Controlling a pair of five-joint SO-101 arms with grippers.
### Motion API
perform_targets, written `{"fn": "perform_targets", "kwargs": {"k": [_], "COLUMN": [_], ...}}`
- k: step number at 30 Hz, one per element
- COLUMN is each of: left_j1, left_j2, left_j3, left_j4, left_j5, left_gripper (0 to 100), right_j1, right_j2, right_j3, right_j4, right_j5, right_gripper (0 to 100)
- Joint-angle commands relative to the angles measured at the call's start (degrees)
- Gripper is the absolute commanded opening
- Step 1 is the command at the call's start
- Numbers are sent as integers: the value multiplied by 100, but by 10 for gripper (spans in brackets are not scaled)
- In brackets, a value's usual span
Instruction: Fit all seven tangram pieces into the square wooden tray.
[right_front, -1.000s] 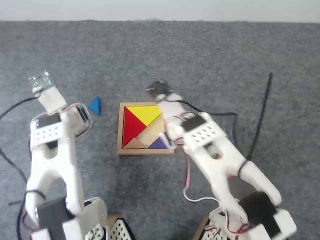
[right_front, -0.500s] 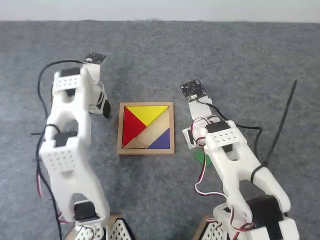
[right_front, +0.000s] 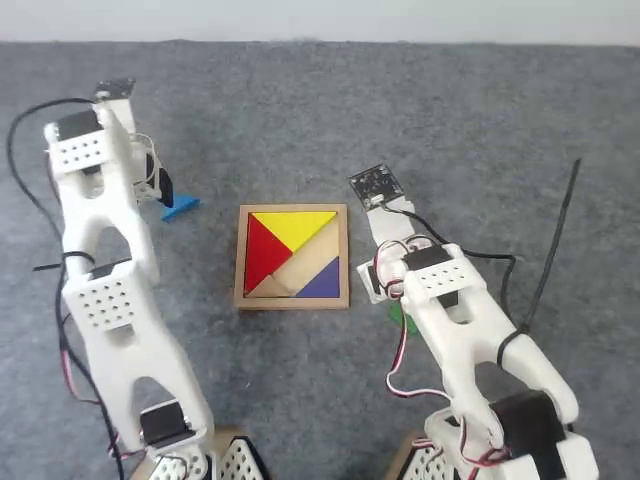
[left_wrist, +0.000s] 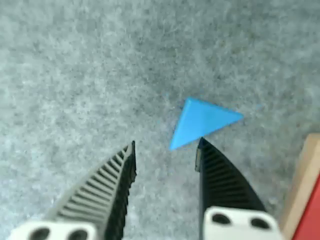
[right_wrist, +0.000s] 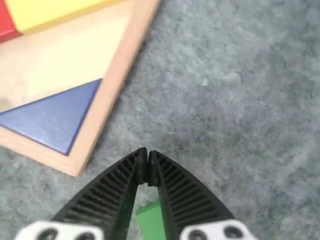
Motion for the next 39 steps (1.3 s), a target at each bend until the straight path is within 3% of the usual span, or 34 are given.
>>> {"fn": "perform_targets", "kwargs": {"k": [1,5,11,15,19,23,25,27,31,39], "left_j1": [141,273,167,70,290,633,677,589,554,536], "left_j2": [105,211,-396,-1284,-2593,-4668,-5767,-6760,-7947,-7895], "left_j3": [-303,-312,-180,699,3116,6484,7855,8752,9780,10466], "left_j4": [-237,53,387,308,-774,-2848,-3736,-4097,-4158,-4563], "left_j5": [-26,-466,-334,-308,-308,-132,-149,-193,-299,-712], "left_gripper": [205,203,186,175,175,178,192,231,260,261], "right_j1": [-84,-40,66,110,75,75,75,92,57,84], "right_j2": [-312,-426,-1552,-2281,-2237,-1912,-1675,-1358,-576,-75], "right_j3": [-44,-79,229,756,923,958,949,949,870,457], "right_j4": [-75,233,804,1024,1182,1182,1112,927,760,1033], "right_j5": [246,360,765,1310,1415,2048,2215,2479,2919,3200], "right_gripper": [6,6,6,7,118,249,262,260,260,232]}}
